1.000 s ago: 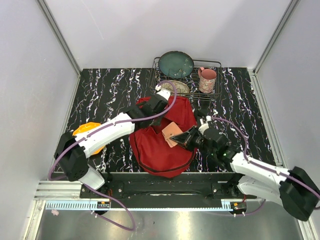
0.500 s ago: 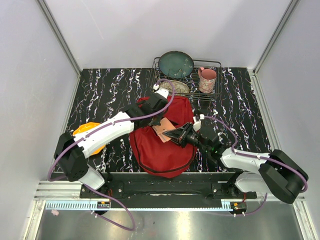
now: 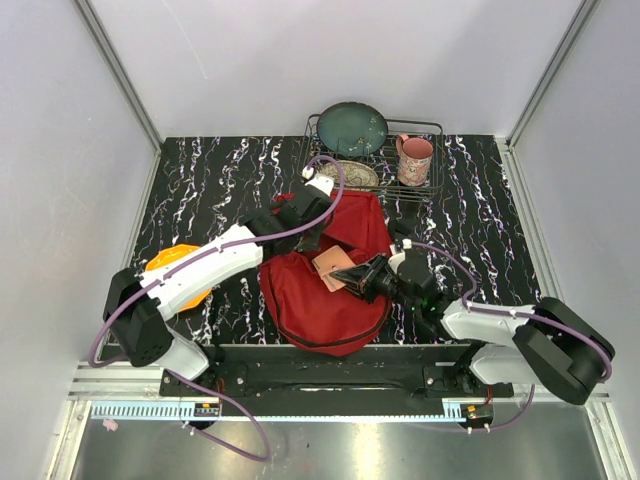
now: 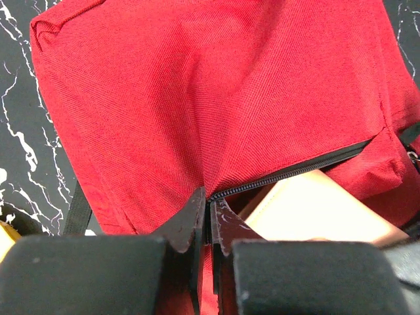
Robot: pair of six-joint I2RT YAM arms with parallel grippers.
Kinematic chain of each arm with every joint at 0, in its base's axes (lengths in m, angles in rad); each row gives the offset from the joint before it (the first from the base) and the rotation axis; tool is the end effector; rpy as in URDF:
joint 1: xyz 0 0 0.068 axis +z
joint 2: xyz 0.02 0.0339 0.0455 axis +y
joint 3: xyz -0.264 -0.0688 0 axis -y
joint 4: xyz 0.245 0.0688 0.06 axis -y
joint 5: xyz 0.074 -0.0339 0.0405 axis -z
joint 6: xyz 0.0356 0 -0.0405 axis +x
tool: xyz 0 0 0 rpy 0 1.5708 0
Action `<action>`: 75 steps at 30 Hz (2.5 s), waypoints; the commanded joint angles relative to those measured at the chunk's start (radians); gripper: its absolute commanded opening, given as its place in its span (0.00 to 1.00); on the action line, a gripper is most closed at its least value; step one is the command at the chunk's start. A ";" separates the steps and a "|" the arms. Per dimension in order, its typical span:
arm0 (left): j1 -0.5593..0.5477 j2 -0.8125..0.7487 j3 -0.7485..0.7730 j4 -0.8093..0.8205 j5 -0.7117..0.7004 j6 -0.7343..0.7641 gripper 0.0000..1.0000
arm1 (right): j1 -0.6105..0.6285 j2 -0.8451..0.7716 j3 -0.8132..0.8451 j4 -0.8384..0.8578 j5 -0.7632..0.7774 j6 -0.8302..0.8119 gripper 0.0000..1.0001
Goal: Pack the student bag
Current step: Place the personal item in the student bag.
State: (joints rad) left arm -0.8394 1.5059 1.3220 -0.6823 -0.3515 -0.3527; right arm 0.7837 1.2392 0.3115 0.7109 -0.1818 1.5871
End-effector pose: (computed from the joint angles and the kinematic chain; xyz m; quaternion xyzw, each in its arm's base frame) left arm 0.2257 -0.2332 0.3093 0.1641 0.9114 -0.0549 0.3733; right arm 0.1622 0.1708 0.1796 0.2512 0.7367 0.6047 0.1690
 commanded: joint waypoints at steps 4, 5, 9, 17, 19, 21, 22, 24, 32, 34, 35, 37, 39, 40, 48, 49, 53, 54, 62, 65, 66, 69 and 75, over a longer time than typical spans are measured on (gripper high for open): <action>-0.003 -0.105 0.029 0.069 0.048 -0.015 0.01 | 0.006 0.129 0.099 0.107 0.061 0.011 0.00; -0.003 -0.108 0.017 0.070 0.055 -0.022 0.01 | 0.005 0.162 0.112 0.128 0.059 0.013 0.00; -0.004 -0.125 -0.020 0.076 0.065 -0.038 0.01 | -0.003 0.233 0.156 0.249 0.074 0.010 0.00; -0.006 -0.128 -0.037 0.079 0.083 -0.048 0.01 | -0.006 0.270 0.198 0.254 0.250 -0.075 0.00; -0.006 -0.127 -0.032 0.084 0.092 -0.049 0.01 | -0.008 0.295 0.210 0.301 0.268 -0.081 0.00; -0.007 -0.127 -0.024 0.086 0.111 -0.052 0.00 | -0.008 0.348 0.241 0.329 0.266 -0.085 0.02; -0.009 -0.127 -0.021 0.089 0.115 -0.054 0.00 | -0.008 0.371 0.277 0.337 0.257 -0.088 0.04; -0.012 -0.131 -0.012 0.089 0.128 -0.052 0.00 | -0.008 0.442 0.310 0.381 0.240 -0.095 0.09; -0.013 -0.148 0.002 0.061 0.091 -0.031 0.01 | -0.006 0.488 0.370 0.376 0.332 -0.251 0.19; -0.013 -0.144 -0.006 0.061 0.098 -0.029 0.01 | -0.006 0.491 0.397 0.326 0.338 -0.280 0.25; -0.013 -0.142 -0.009 0.061 0.103 -0.034 0.01 | -0.006 0.496 0.402 0.288 0.352 -0.283 0.33; -0.013 -0.145 -0.020 0.066 0.105 -0.043 0.06 | -0.014 0.500 0.429 0.210 0.346 -0.282 0.34; -0.013 -0.157 -0.030 0.070 0.098 -0.055 0.15 | -0.014 0.491 0.454 0.092 0.308 -0.340 0.41; -0.012 -0.162 -0.044 0.075 0.094 -0.058 0.17 | -0.015 0.480 0.468 0.040 0.291 -0.357 0.43; 0.011 -0.202 -0.116 0.095 0.085 -0.083 0.38 | -0.012 0.241 0.428 -0.367 0.311 -0.568 0.78; 0.013 -0.204 -0.128 0.095 0.083 -0.091 0.38 | -0.014 0.192 0.425 -0.396 0.308 -0.591 0.80; 0.019 -0.228 -0.152 0.096 0.072 -0.112 0.42 | -0.014 0.080 0.405 -0.577 0.321 -0.630 0.81; 0.020 -0.234 -0.156 0.098 0.071 -0.117 0.42 | -0.014 0.060 0.385 -0.591 0.324 -0.630 0.81; 0.031 -0.344 -0.205 0.096 0.045 -0.166 0.47 | -0.014 0.069 0.328 -0.502 0.214 -0.572 0.42; 0.033 -0.389 -0.221 0.084 0.037 -0.175 0.49 | -0.014 0.118 0.316 -0.446 0.200 -0.536 0.37; 0.033 -0.398 -0.227 0.072 0.034 -0.178 0.49 | -0.014 0.130 0.319 -0.435 0.202 -0.532 0.36; 0.034 -0.438 -0.247 0.053 0.032 -0.195 0.50 | -0.014 0.177 0.336 -0.369 0.208 -0.535 0.26; 0.036 -0.521 -0.328 0.027 0.014 -0.239 0.52 | -0.014 0.229 0.412 -0.329 0.197 -0.572 0.11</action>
State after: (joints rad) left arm -0.8097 1.0370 1.0409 -0.6415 -0.3012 -0.5491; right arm 0.7719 1.4582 0.6487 0.3038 0.0273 1.0435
